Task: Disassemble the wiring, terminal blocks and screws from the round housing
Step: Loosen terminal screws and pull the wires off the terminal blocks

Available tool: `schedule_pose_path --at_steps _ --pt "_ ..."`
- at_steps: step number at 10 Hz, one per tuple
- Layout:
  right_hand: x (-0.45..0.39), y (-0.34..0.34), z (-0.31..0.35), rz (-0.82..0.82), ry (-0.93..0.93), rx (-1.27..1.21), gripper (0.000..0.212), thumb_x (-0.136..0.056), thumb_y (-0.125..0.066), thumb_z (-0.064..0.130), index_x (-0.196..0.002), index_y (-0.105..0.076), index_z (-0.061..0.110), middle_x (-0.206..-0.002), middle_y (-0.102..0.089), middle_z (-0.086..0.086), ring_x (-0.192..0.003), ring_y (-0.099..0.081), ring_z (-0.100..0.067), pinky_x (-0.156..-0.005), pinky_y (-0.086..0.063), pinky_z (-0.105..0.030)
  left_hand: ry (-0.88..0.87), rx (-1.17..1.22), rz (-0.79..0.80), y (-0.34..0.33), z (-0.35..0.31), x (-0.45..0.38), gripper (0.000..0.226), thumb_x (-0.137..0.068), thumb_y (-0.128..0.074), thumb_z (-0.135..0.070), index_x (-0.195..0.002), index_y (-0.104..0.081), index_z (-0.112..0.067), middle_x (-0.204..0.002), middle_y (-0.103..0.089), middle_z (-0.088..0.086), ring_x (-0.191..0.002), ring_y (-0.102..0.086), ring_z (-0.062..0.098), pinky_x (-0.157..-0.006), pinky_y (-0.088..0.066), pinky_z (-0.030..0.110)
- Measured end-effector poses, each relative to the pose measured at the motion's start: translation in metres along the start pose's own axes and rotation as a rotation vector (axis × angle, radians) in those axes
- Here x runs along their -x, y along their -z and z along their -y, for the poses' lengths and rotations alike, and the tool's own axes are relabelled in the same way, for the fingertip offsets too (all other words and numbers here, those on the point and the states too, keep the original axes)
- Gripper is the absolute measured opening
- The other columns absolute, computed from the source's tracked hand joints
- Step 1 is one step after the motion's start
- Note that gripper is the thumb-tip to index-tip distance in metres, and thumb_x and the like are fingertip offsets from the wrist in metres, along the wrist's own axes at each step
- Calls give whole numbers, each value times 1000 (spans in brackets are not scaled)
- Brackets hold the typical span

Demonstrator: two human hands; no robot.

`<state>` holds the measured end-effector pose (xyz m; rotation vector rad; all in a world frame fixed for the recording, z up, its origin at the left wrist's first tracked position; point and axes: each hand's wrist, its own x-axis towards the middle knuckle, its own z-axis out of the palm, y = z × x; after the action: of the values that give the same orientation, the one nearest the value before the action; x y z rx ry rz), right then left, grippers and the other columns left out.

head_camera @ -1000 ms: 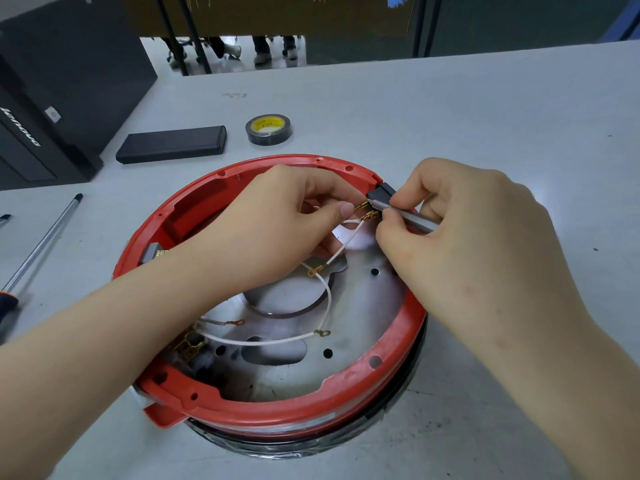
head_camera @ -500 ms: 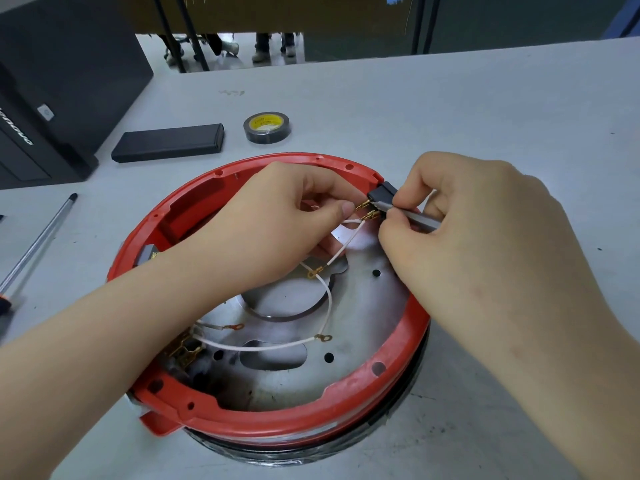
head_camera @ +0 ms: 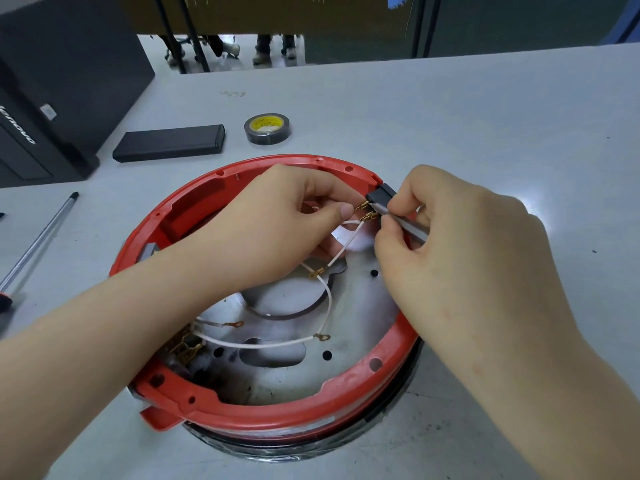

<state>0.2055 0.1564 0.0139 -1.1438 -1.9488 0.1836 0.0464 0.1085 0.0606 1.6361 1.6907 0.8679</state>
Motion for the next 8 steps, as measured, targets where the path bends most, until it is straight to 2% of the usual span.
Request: schedule_pose_path --at_steps 1,2,3,4,5,6,7,8 --pt "-1 0 0 15 7 16 8 -69 -48 42 -73 -45 35 -63 -52 9 -49 -47 -5 -45 -41 -24 -4 -4 -1 -1 -1 0 17 -95 -58 -16 -97 -73 -23 -79 -73 -14 -68 -68 -1 -62 -53 14" --pt "-1 -2 -3 -24 -14 99 12 -67 -50 45 -74 -42 38 -61 -52 10 -49 -45 -1 -42 -38 -21 -10 -16 -4 -1 0 0 17 -95 -57 -16 -97 -73 -23 -77 -73 -16 -71 -67 -3 -64 -50 11" --pt "-1 -1 -1 0 -40 109 15 -68 -50 45 -74 -42 35 -61 -52 10 -49 -44 0 -41 -35 -20 -12 -22 -1 -1 0 0 18 -95 -57 -16 -96 -73 -24 -72 -71 -18 -74 -68 -1 -68 -53 17" --pt "-1 5 4 51 -17 31 11 -71 -52 37 -66 -45 29 -55 -49 8 -51 -49 -6 -49 -42 -26 -19 -36 0 0 0 0 18 -95 -57 -15 -97 -73 -22 -77 -73 -15 -70 -69 2 -67 -55 19" --pt "-4 22 16 99 -69 -162 11 -68 -59 29 -62 -52 23 -55 -55 6 -55 -58 -21 -55 -51 -38 -22 -35 1 -1 -1 0 17 -96 -56 -13 -95 -72 -21 -71 -71 -17 -64 -69 6 -62 -56 21" --pt "-6 34 23 192 -95 -205 10 -65 -58 30 -65 -57 20 -60 -60 5 -62 -61 -25 -62 -53 -43 -34 -51 12 -1 -2 0 17 -96 -56 -12 -95 -71 -20 -58 -65 -23 -52 -63 -1 -48 -47 11" --pt "-6 38 23 218 -106 -251 12 -66 -57 31 -67 -58 19 -64 -62 3 -66 -62 -27 -66 -53 -43 -23 -36 19 -2 -3 0 17 -96 -55 -12 -95 -71 -19 -56 -63 -23 -49 -61 -1 -45 -43 8" --pt "-2 31 18 161 -76 -172 11 -71 -60 31 -66 -55 22 -59 -59 6 -58 -59 -20 -58 -51 -38 14 10 12 -2 -3 0 18 -96 -56 -12 -91 -71 -20 -64 -68 -15 -58 -68 9 -51 -53 18"
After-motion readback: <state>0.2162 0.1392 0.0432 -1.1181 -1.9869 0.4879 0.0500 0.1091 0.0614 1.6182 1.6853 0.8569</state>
